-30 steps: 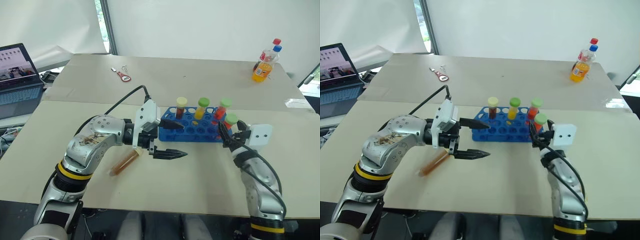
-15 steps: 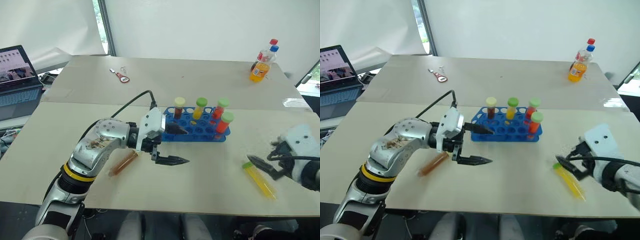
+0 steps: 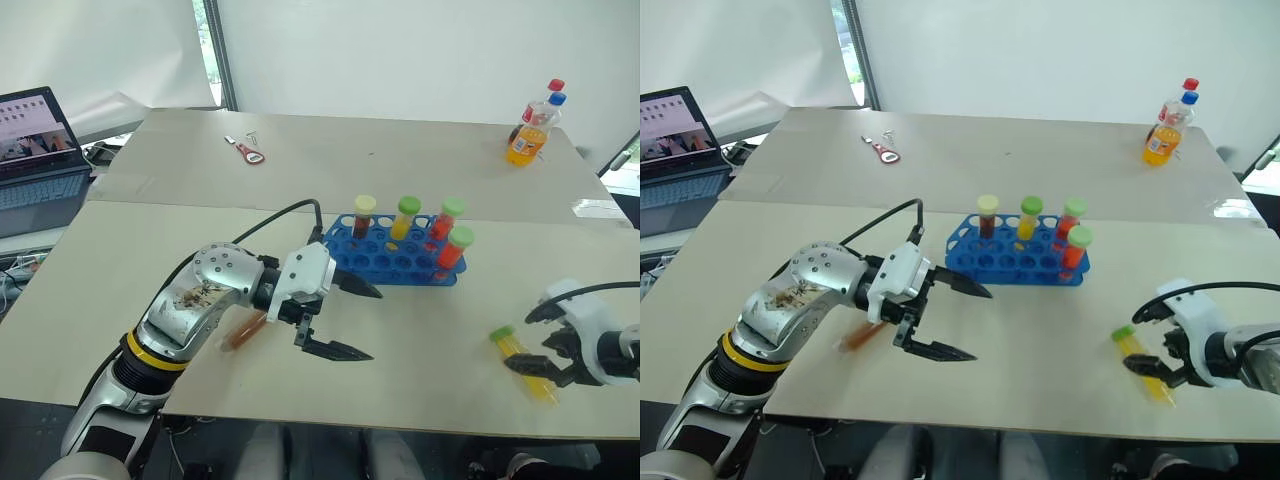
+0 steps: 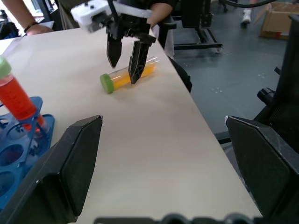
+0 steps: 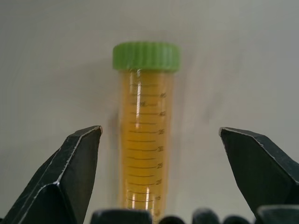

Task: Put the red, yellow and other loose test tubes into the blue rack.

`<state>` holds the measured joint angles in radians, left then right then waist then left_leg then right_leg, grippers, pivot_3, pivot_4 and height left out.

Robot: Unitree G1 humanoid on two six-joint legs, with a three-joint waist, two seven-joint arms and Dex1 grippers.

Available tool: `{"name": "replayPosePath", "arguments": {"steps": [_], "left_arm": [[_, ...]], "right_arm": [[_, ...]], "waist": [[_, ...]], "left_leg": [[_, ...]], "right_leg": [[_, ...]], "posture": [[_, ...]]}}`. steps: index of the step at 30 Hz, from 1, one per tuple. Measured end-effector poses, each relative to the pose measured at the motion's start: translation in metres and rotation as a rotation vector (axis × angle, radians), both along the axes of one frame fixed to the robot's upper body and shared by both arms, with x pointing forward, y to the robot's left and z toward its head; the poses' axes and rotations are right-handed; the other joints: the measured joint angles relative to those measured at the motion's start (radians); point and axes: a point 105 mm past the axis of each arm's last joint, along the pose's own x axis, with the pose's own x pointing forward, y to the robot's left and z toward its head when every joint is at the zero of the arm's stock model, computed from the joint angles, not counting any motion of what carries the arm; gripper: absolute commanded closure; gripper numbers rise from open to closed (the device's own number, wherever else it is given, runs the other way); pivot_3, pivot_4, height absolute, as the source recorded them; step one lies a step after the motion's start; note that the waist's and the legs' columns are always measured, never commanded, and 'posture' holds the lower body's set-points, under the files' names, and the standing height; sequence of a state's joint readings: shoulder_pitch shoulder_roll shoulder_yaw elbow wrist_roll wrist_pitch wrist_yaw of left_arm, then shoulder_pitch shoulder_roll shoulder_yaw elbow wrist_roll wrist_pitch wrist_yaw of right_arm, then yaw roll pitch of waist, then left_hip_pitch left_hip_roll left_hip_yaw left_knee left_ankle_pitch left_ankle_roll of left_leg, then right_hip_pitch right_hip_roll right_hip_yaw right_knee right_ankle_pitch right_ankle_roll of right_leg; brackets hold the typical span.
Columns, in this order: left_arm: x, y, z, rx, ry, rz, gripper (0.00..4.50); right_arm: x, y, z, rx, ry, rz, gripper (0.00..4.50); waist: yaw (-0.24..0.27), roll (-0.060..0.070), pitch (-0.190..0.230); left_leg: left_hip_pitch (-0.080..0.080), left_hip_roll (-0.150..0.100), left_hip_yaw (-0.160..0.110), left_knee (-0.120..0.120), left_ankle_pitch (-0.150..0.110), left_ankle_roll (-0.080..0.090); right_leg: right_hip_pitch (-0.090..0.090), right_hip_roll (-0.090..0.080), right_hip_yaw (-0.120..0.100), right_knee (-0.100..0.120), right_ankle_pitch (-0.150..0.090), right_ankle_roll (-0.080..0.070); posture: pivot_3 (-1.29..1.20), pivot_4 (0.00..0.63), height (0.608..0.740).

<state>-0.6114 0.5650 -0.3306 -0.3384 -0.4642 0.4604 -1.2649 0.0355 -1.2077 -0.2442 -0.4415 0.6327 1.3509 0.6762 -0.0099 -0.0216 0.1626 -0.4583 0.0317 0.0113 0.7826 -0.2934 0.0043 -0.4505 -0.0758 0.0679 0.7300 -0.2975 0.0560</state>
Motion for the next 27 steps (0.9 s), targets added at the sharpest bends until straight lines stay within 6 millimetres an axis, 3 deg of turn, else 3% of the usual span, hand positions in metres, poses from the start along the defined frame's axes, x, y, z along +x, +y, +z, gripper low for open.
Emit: {"name": "replayPosePath", "arguments": {"steps": [8,14,18,24,27], "left_arm": [[0.002,0.000,-0.001,0.002,-0.008,0.024,0.00],[0.004,0.007,-0.006,0.031,0.001,0.044,0.00],[0.019,0.027,-0.009,0.051,0.019,0.145,0.00],[0.051,0.054,-0.003,-0.018,0.011,0.409,0.00],[0.053,0.062,-0.007,-0.021,0.035,0.458,0.00]], "right_arm": [[0.001,0.006,-0.002,0.008,0.017,0.025,3.47],[0.004,0.013,0.005,0.027,-0.005,0.055,3.53],[0.009,0.042,0.028,0.164,-0.115,0.149,3.53],[0.030,0.121,0.068,0.449,-0.607,0.305,3.53],[0.047,0.134,0.084,0.496,-0.816,0.242,3.53]], "waist": [[0.000,0.000,0.000],[-0.002,0.000,0.000],[-0.003,0.000,0.000],[-0.004,-0.001,0.000],[0.001,-0.002,0.000]], "left_leg": [[0.000,0.000,0.000,0.000,0.000,0.000],[0.000,0.000,0.000,0.000,0.000,0.000],[0.000,0.001,-0.001,-0.001,0.000,0.000],[0.000,0.000,-0.007,-0.001,0.000,0.000],[-0.001,-0.001,-0.007,-0.001,0.000,0.000]], "right_leg": [[0.000,0.000,0.000,0.000,0.000,0.000],[0.000,0.000,0.000,0.000,0.000,0.000],[0.000,0.001,0.000,0.001,0.000,0.000],[0.000,0.001,-0.001,0.000,0.000,0.000],[0.000,0.000,-0.001,0.001,0.000,0.001]], "posture": [[0.00,0.150,0.671],[0.00,0.150,0.671],[0.00,0.150,0.671],[0.00,0.150,0.671],[0.00,0.150,0.671]]}}
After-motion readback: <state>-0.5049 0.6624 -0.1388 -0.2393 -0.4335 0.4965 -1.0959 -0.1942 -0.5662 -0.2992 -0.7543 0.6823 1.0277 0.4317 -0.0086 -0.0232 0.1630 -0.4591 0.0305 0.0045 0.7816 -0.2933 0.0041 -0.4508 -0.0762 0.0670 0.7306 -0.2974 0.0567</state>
